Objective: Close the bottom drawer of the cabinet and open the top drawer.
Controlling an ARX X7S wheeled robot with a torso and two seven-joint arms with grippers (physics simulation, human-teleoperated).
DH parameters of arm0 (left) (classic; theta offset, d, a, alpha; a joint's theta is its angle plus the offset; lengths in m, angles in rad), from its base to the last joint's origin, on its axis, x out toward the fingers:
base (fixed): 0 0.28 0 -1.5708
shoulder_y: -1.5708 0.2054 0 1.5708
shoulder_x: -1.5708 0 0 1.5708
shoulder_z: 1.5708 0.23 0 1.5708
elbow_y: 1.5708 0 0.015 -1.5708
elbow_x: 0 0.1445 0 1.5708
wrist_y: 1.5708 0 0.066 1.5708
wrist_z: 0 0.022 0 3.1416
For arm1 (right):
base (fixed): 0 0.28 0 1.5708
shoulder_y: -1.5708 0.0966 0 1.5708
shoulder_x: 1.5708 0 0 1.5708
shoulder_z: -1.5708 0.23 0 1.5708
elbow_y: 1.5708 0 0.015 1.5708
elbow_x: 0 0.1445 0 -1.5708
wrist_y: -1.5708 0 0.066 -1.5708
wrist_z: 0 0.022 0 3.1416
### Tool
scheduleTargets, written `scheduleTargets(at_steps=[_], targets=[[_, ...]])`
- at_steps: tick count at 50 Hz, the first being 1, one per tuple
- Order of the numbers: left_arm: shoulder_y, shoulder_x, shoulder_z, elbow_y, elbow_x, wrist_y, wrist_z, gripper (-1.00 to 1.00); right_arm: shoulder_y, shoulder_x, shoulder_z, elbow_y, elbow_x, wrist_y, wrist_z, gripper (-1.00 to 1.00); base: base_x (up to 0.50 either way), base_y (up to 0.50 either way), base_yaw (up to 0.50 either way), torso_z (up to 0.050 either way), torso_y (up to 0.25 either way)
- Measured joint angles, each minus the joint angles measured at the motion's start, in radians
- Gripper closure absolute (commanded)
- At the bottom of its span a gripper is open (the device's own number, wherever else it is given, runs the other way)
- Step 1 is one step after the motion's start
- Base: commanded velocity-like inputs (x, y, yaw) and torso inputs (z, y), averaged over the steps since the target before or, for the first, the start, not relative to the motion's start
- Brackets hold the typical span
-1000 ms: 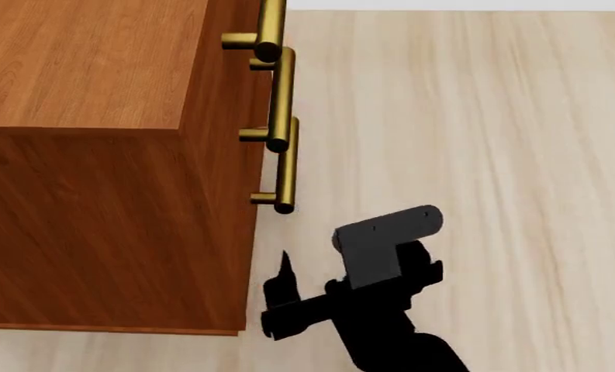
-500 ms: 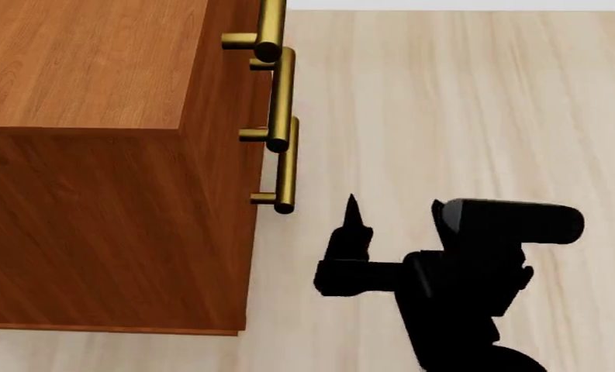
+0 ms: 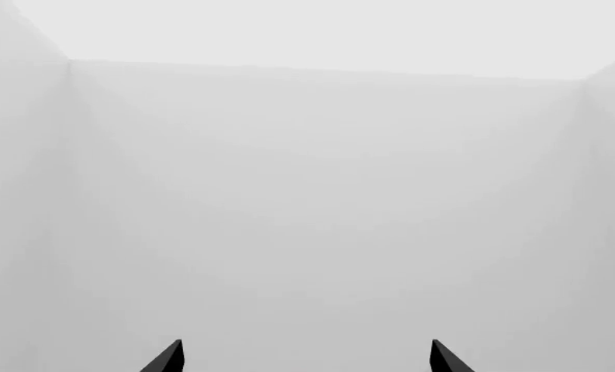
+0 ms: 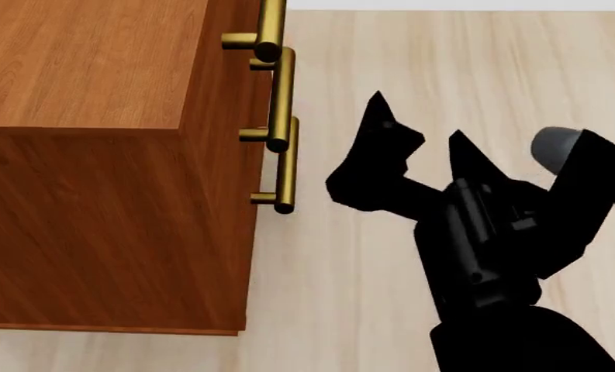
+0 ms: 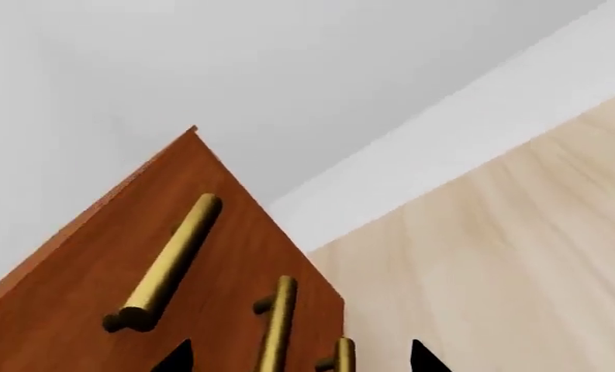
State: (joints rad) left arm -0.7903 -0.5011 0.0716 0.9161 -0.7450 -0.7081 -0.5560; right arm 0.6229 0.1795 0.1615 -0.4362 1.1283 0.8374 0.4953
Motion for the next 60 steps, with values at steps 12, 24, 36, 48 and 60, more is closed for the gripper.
scheduleTargets(at_steps=[12, 24, 36, 48, 60], targets=[[-0.005, -0.002, 0.006, 0.001, -0.004, 0.001, -0.007, -1.00, 0.059, -0.065, 0.071, -0.009, 0.199, 0.004, 0.152, -1.00, 0.00, 0.00, 0.00, 0.000, 0.000], [-0.007, -0.004, 0.016, -0.003, 0.001, 0.008, -0.008, -1.00, 0.133, -0.115, 0.074, 0.055, 0.295, -0.031, 0.223, -1.00, 0.00, 0.00, 0.00, 0.000, 0.000], [-0.004, -0.009, 0.020, -0.007, 0.004, 0.018, -0.007, -1.00, 0.187, -0.130, 0.027, 0.141, 0.312, -0.070, 0.225, -1.00, 0.00, 0.00, 0.00, 0.000, 0.000], [-0.006, -0.012, 0.023, -0.012, 0.006, 0.027, -0.006, -1.00, 0.231, -0.130, -0.030, 0.241, 0.292, -0.103, 0.193, -1.00, 0.00, 0.00, 0.00, 0.000, 0.000], [-0.008, -0.015, 0.029, -0.019, 0.008, 0.035, -0.005, -1.00, 0.274, -0.132, -0.089, 0.350, 0.263, -0.137, 0.143, -1.00, 0.00, 0.00, 0.00, 0.000, 0.000]])
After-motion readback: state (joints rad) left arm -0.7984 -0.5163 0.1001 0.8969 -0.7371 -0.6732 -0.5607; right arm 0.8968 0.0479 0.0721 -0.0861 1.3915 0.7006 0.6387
